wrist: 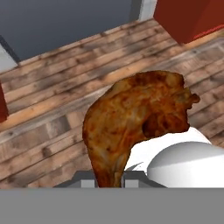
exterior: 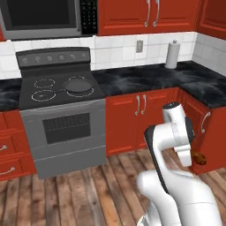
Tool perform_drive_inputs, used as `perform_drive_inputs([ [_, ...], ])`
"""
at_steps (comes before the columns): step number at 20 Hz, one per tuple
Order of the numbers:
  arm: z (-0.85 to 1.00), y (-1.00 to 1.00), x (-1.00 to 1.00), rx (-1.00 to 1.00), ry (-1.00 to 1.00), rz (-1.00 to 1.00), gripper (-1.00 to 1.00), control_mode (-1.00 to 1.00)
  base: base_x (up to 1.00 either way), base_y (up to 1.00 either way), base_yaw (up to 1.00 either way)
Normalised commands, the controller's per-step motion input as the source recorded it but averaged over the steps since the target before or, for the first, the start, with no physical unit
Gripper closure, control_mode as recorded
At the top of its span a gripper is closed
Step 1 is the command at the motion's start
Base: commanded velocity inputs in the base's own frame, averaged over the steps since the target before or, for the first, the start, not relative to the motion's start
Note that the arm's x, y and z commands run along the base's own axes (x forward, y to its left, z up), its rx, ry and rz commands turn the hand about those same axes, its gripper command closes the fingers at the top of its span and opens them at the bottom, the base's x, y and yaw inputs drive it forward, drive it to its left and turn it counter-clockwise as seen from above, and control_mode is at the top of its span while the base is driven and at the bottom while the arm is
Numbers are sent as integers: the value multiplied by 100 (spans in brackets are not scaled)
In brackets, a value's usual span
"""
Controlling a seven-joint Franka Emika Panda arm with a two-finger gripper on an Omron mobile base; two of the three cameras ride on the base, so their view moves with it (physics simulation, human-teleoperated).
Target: Take the chicken drumsticks from the pan and place one on each plate on the dining counter.
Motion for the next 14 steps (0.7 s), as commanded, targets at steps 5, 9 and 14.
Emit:
perform_drive_inputs([
  [5, 0, 0, 0, 0, 0, 0, 100, 100, -100, 0, 0],
  [9, 0, 0, 0, 0, 0, 0, 100, 100, -100, 0, 0],
  [14, 0, 0, 0, 0, 0, 0, 100, 100, -100, 0, 0],
])
